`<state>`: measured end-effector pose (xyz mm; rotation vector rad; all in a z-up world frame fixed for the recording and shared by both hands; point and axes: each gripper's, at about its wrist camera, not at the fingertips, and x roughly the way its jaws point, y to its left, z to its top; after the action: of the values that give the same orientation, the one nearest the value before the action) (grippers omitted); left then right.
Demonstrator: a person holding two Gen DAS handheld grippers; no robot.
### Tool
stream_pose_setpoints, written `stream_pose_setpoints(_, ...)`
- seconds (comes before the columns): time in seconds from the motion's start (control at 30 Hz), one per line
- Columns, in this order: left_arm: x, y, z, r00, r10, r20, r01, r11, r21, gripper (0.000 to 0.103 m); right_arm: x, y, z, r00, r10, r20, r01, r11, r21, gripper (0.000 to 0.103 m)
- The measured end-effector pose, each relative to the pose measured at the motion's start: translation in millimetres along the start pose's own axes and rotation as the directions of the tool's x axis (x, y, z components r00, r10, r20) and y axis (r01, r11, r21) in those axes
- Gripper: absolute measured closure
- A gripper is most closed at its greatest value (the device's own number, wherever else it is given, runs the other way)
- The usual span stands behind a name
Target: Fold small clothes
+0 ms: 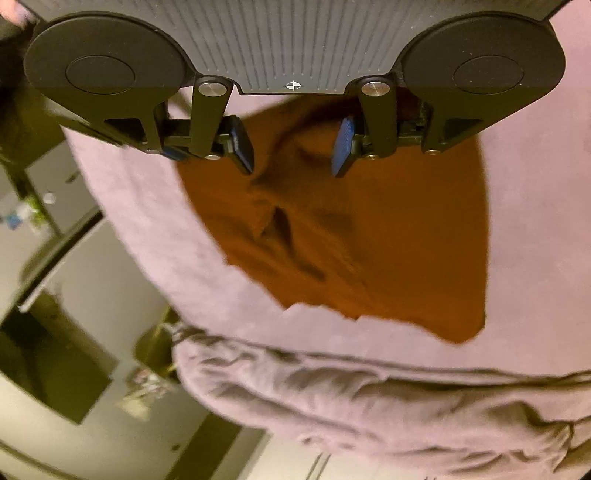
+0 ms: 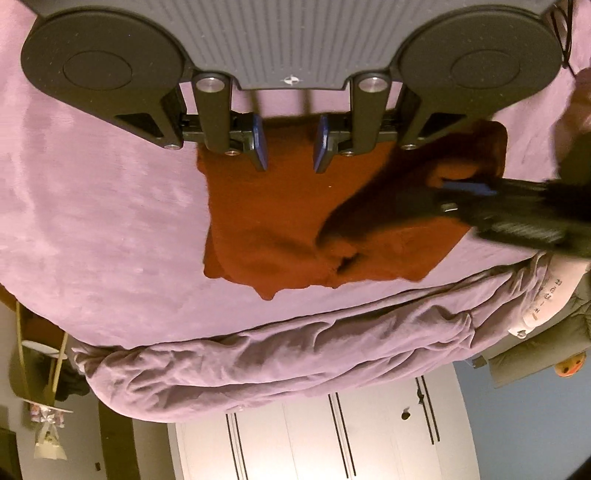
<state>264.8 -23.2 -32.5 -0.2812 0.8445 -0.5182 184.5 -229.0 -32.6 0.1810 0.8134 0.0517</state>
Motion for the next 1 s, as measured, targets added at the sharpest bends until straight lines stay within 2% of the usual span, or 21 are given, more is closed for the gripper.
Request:
stream_pose_setpoints(0.07,-30,8,1,0.999,0.002,0.054,-0.001,1.000,-0.019,0.041,3,-3,6,1.000,0.026,0.001,-0.026,0.999,0.030,0.074)
stream_pose_setpoints(0.17,-52,28,8,0.984,0.116,0.135,-0.112,0.993,-0.037,0.036,10,0,19,0.998,0.069,0.016,-0.070,0.995,0.065,0.074)
stream_pose_setpoints(0.27,-52,56,9,0.976,0.194,0.095,-0.183,0.976,-0.116,0.035,14,15,36,0.990,0.137,0.036,-0.139,0.988,0.068,0.065)
stream_pose_setpoints(0.3,-48,65,7,0.979,0.188,0.077,-0.177,0.975,-0.138,0.035,16,21,42,0.985,0.168,0.042,-0.171,0.983,0.063,0.056)
stream_pose_setpoints(0.33,-42,72,4,0.981,0.185,0.057,-0.174,0.972,-0.157,0.035,20,28,47,0.976,0.213,0.038,-0.215,0.975,0.059,0.042)
stream_pose_setpoints(0.37,-36,77,1,0.981,0.193,0.035,-0.184,0.968,-0.171,0.035,27,33,52,0.966,0.259,0.017,-0.260,0.964,0.053,0.036)
stream_pose_setpoints(0.47,-24,83,-7,0.977,0.214,-0.003,-0.211,0.960,-0.184,0.035,61,46,59,0.946,0.313,-0.089,-0.310,0.950,0.046,0.034)
stream_pose_setpoints(0.5,-23,83,-10,0.977,0.214,-0.006,-0.211,0.959,-0.189,0.035,75,48,59,0.935,0.325,-0.141,-0.320,0.946,0.054,0.036)
stream_pose_setpoints(0.57,-24,85,-12,0.978,0.207,0.001,-0.203,0.959,-0.196,0.035,96,48,55,0.915,0.344,-0.212,-0.331,0.939,0.093,0.051)
stream_pose_setpoints(0.6,-26,88,-14,0.978,0.209,0.005,-0.204,0.959,-0.197,0.033,100,48,54,0.908,0.355,-0.221,-0.342,0.935,0.096,0.061)
stream_pose_setpoints(0.67,-26,90,-11,0.976,0.216,0.011,-0.209,0.957,-0.198,0.032,98,49,53,0.909,0.359,-0.209,-0.353,0.933,0.068,0.073)
stream_pose_setpoints(0.73,-21,89,-8,0.977,0.214,0.012,-0.207,0.957,-0.205,0.032,93,52,52,0.923,0.327,-0.201,-0.329,0.944,0.026,0.084)
stream_pose_setpoints(0.8,-20,85,-4,0.976,0.218,0.017,-0.210,0.956,-0.204,0.032,79,58,56,0.945,0.283,-0.163,-0.296,0.954,-0.055,0.086)
stream_pose_setpoints(0.83,-19,82,-2,0.975,0.220,0.022,-0.211,0.957,-0.197,0.032,70,59,57,0.956,0.262,-0.131,-0.274,0.958,-0.087,0.093)
stream_pose_setpoints(0.9,-14,75,0,0.975,0.224,0.018,-0.216,0.957,-0.192,0.031,58,53,57,0.974,0.204,-0.095,-0.214,0.970,-0.114,0.096)
stream_pose_setpoints(0.93,-9,73,1,0.977,0.212,0.013,-0.205,0.960,-0.190,0.031,59,47,54,0.979,0.180,-0.099,-0.190,0.976,-0.106,0.096)
stream_pose_setpoints(1.0,6,69,1,0.980,0.201,-0.014,-0.200,0.964,-0.178,0.029,71,35,44,0.970,0.185,-0.159,-0.196,0.979,-0.055,0.096)
